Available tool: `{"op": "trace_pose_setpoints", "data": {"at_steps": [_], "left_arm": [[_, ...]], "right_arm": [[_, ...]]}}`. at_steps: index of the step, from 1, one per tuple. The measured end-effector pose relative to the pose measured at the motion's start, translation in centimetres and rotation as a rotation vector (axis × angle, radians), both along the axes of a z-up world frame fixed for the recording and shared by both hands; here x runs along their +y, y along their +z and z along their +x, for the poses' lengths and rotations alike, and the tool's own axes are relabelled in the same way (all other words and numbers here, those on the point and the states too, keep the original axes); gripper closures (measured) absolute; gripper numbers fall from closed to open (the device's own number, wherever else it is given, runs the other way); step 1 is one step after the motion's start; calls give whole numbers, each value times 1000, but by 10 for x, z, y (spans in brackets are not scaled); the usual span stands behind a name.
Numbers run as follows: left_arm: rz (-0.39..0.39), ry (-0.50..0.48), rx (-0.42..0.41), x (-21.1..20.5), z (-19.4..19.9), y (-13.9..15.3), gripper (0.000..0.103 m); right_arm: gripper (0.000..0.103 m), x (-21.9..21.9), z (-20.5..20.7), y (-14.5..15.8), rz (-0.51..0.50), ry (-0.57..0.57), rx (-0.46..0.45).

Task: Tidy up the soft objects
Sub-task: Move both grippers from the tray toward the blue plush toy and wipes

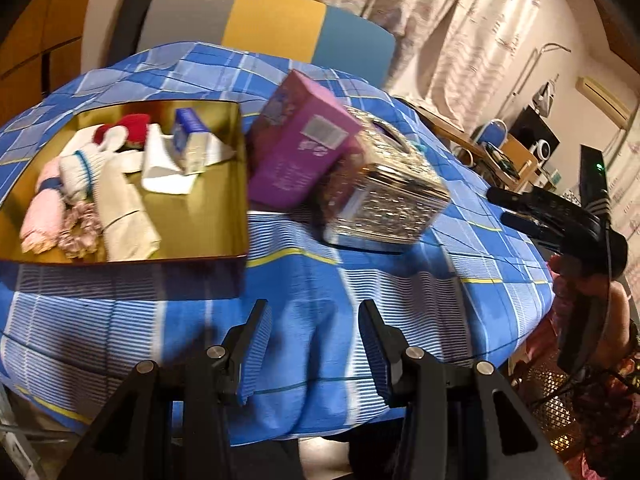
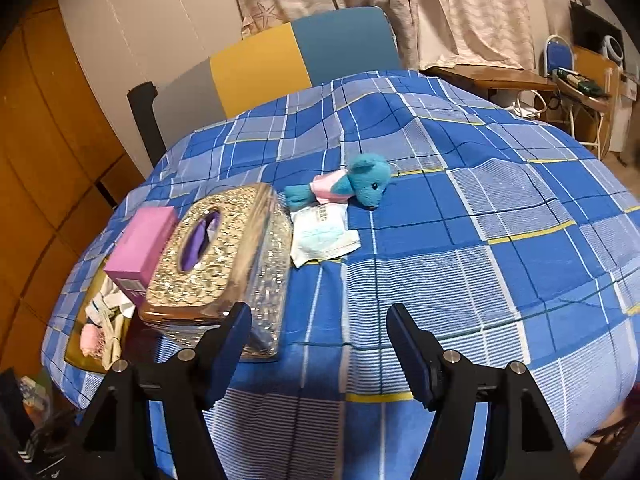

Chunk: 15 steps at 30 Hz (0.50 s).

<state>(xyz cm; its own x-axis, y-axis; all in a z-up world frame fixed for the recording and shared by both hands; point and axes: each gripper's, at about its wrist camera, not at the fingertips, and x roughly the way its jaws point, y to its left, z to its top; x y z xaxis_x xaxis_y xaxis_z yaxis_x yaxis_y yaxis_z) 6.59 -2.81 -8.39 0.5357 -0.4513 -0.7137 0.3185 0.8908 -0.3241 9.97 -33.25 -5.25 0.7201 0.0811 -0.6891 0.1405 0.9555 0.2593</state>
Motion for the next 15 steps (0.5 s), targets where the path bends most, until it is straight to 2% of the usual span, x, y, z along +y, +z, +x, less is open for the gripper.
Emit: {"op": "trace_pose_setpoints", "data": {"at_steps": [12,15], "left_arm": [[18,-88,19,-47,0,3,58],[-16,-130,27,-53,-2,3,58]], "right_arm": [[30,-22,39,-33,-11,24,73],[29,-27,56,-45,-5,43,97]]}}
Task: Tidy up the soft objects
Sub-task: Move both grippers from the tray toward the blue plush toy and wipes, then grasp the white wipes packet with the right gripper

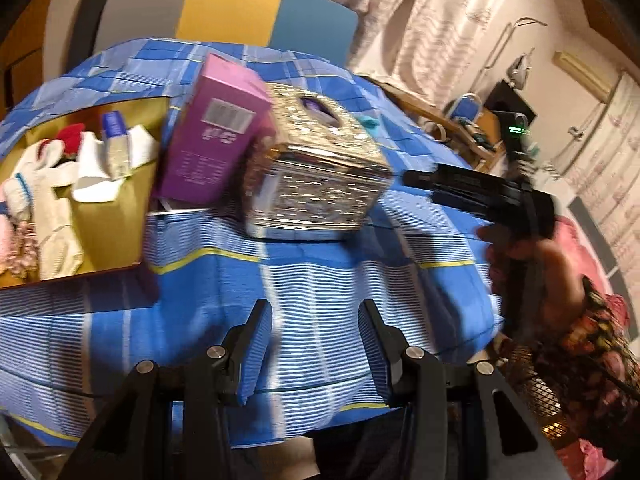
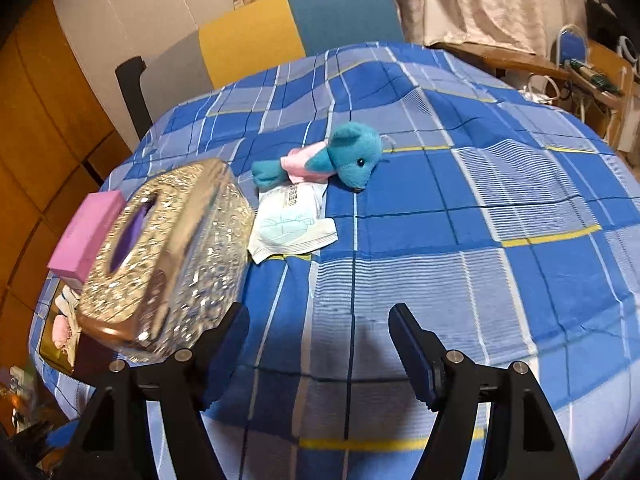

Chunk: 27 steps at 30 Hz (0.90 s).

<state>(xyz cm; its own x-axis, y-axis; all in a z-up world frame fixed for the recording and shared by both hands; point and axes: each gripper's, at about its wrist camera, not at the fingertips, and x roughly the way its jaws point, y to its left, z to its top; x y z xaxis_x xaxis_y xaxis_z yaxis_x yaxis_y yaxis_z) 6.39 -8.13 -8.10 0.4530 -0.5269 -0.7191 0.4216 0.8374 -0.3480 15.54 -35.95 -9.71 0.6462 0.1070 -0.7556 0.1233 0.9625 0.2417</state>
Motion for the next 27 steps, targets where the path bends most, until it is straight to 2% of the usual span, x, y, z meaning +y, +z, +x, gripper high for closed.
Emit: {"op": "trace_pose_setpoints", "data": {"at_steps": [4,10,17,19,20,21,24,27], "left_arm": [[15,-25,-10,-8,-3,2,58],[25,-17,-2,-7,-2,4,58],[30,-8,1,-3,-1,5,58],[29,-6,7,-3,0,4,58],[29,-6,9,-4,1,4,58],[31,-7,11,-5,1,3,58],[30,-17,10,-9,2,4,58],[40,-33,-1,-15,3,7,58]], "right_arm": [[27,-1,30,-12,5,37,39],[26,-8,82,-24,72,21,75],[27,-23,115,-47,207,29,127],[42,-19,118,-46,179,64,115],[54,-13,121,-45,163,106,118],[62,-5,121,-44,137,146,124],[71,2,116,-40,85,170,124],[76,-13,102,-37,129,144,108]]}}
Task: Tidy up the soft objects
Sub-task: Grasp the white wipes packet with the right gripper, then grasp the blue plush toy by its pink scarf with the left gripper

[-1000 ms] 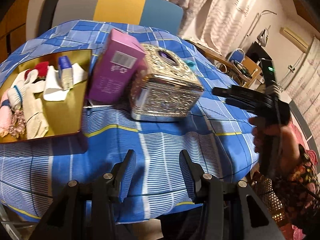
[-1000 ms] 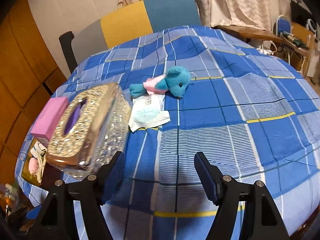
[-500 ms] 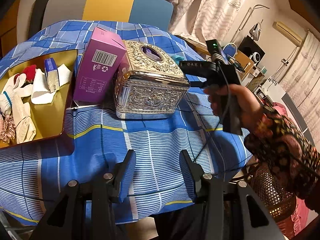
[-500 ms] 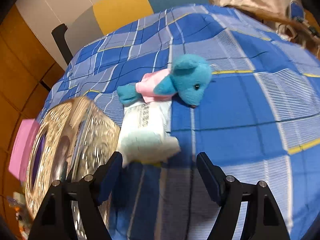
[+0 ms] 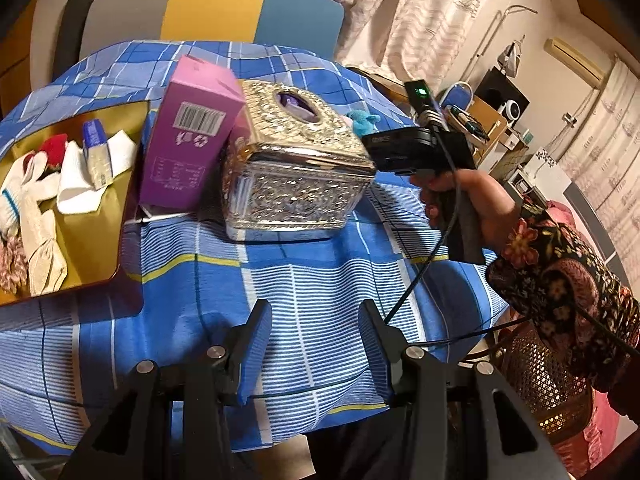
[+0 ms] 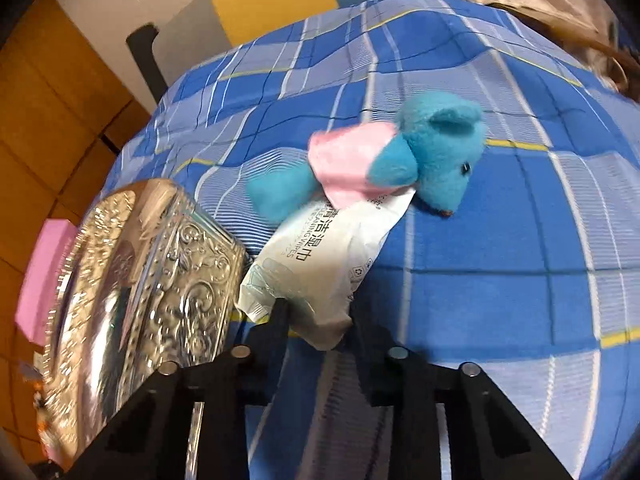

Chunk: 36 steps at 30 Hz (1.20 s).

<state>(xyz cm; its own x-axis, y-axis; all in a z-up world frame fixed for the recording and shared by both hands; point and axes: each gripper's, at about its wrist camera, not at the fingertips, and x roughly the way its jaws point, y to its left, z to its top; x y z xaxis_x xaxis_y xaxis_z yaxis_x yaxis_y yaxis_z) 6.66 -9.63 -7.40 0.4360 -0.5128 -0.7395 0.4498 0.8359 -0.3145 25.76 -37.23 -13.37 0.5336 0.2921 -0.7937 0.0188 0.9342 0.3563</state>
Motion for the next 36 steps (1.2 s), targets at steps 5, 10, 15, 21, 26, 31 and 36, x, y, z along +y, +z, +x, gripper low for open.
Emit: {"op": "trace_pose_setpoints", "data": {"at_steps": [5,10,15,21,26,31,36], "left_arm": [[-1,-29,-15,-13,4,8,58],[-12,-52,-38,-31,15,20,58],[14,-71,-71,-61,31,37,58],[125,-67,-149,-107,60,66,58],[213,-69,-157,-141,91,76,57],[272,-78,-119,-167,126,71,49],[324,-99,8,-205,172,49,39]], "right_arm": [[77,-34,-40,8,-17,-21,-5],[77,-79,-78,5,-54,-99,42],[26,-96,-97,20,-137,-202,-15],[19,-93,-57,18,-103,-391,51],[27,-84,-25,-4,-170,-434,136],[43,-89,-40,-1,-201,-297,104],[43,-114,-79,0,-101,-255,106]]}}
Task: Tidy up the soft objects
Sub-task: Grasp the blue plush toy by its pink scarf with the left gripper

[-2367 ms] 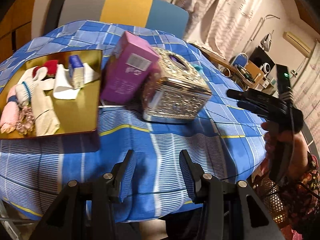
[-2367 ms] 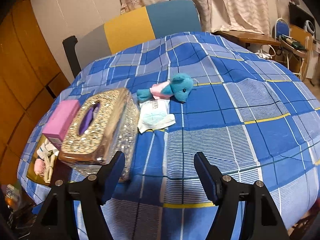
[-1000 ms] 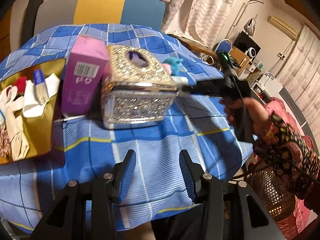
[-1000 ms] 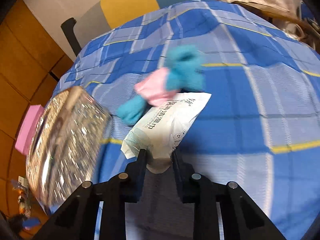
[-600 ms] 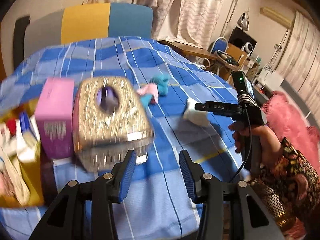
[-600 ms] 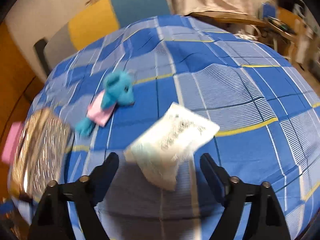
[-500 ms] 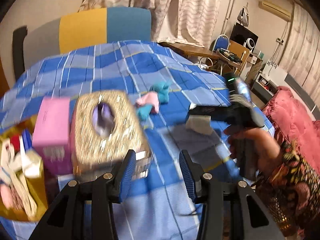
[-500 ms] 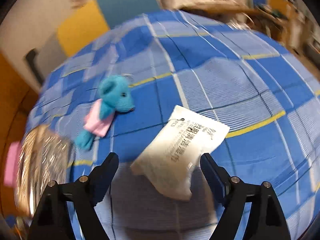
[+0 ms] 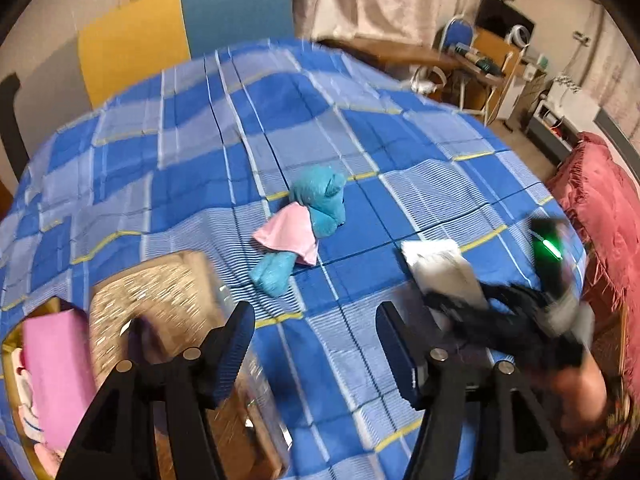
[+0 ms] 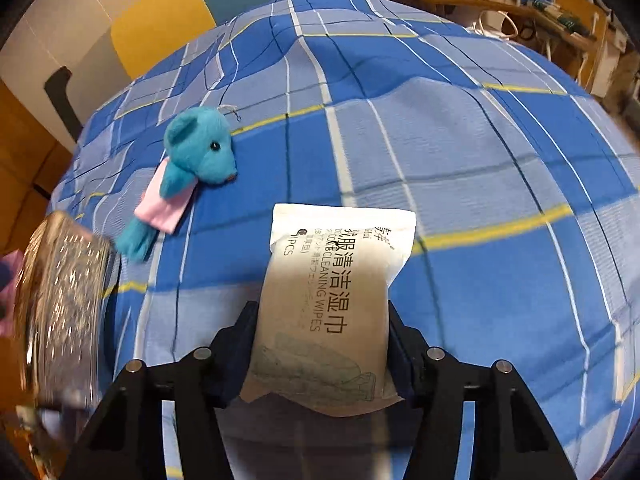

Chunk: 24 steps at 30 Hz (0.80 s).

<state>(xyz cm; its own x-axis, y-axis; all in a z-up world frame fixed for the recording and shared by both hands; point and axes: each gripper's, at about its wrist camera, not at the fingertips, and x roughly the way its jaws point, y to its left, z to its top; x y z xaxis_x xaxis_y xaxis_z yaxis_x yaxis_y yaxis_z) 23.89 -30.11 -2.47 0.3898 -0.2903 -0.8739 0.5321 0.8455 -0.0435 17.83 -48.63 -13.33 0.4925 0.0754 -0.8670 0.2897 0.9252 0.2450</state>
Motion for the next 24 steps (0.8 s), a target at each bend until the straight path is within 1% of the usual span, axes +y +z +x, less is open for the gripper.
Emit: {"op": "trace_pose_setpoints", "data": {"at_steps": [3,5,7,9,12,15,20,22,24], "left_arm": [[33,2,12,-22,18,-11,39],[58,30,30,-36,35,-22,39],[58,68,62,-45,52,-32,39],[74,96,65,-57,65,-43,39],[120,119,40,-69,78,-59,39],[140,138,45,-75,91,-74,39],[175,103,78,-85,101,-100,39],[203,104,65,-87,102,-106,39],[203,114,60,-87,103,-109,39]], "right_arm": [[43,0,-16,-1,-2,48,-24],[43,3,-19,-4,-14,55,-40],[43,7,-15,-4,-39,66,-27],[43,7,-18,-4,-45,83,-32],[43,0,-17,-5,4,70,-37],[42,-10,-13,-6,69,45,-41],[42,-12,-14,-5,100,20,-34],[42,-13,-13,-5,106,19,-33],[42,-14,-13,-4,110,19,-31]]}}
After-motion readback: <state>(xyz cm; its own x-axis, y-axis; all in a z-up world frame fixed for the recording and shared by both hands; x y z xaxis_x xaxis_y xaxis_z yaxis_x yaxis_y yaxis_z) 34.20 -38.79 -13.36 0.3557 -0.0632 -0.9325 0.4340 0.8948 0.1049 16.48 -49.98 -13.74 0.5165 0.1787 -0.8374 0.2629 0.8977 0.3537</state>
